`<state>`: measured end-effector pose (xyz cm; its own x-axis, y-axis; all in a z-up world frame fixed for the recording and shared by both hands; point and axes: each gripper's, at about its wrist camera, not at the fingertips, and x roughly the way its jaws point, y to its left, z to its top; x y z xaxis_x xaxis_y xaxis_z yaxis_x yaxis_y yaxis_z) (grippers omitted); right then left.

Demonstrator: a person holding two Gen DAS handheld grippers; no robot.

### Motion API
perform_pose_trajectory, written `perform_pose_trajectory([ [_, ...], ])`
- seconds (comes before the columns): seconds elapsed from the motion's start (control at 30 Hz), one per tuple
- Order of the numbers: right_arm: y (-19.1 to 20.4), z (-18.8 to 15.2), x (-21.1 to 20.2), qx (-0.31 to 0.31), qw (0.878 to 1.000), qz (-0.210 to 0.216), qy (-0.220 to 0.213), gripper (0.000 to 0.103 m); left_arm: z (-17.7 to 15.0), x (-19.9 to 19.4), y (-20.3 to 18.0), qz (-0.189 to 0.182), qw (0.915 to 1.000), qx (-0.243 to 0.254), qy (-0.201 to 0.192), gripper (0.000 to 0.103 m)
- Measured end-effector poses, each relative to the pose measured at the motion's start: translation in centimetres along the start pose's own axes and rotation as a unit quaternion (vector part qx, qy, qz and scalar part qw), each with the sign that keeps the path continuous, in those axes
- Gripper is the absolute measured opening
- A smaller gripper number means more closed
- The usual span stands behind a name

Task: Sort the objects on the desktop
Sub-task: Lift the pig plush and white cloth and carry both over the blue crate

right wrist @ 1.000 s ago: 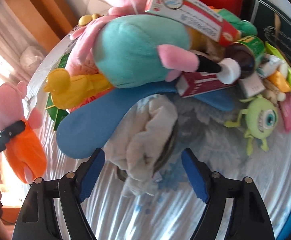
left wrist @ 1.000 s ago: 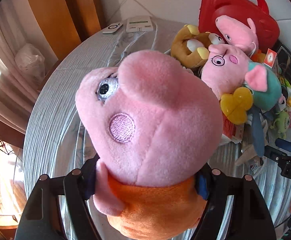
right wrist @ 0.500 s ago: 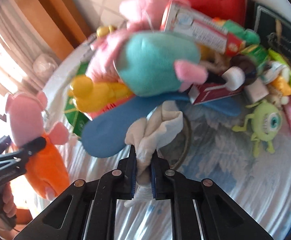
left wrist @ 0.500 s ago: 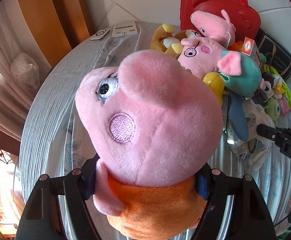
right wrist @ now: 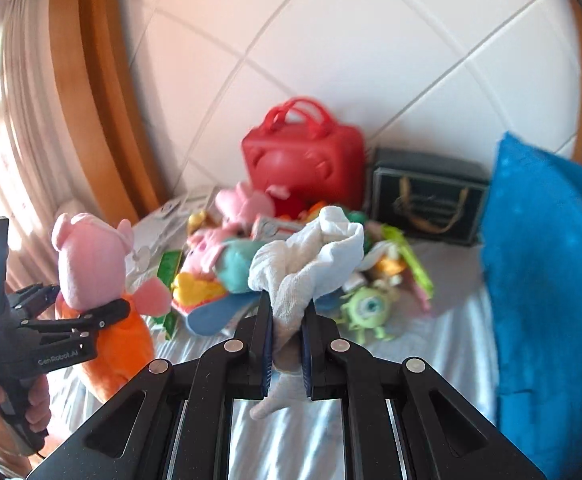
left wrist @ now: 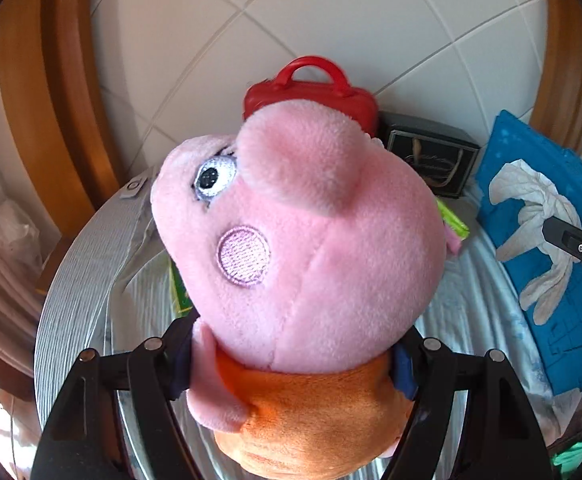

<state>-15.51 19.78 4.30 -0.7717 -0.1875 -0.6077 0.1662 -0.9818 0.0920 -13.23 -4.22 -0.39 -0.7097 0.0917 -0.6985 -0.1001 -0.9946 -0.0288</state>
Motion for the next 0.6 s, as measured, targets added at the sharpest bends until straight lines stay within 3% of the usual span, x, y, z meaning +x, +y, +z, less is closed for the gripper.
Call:
perform_pose_trajectory([
  [0.3,-7.4,-1.2,-13.2,0.047,0.990,-0.081,-0.103,0.011,3.8,-7.1,-12.2,-0.083,0.9905,0.061,-0.091,0.075],
  [0.6,-17.9,-3.1,-25.1,0.076,0.968,-0.172,-0.168,0.011,6.6,-13.9,-28.4,-0.184,0.9669,0.104,-0.144,0.075],
])
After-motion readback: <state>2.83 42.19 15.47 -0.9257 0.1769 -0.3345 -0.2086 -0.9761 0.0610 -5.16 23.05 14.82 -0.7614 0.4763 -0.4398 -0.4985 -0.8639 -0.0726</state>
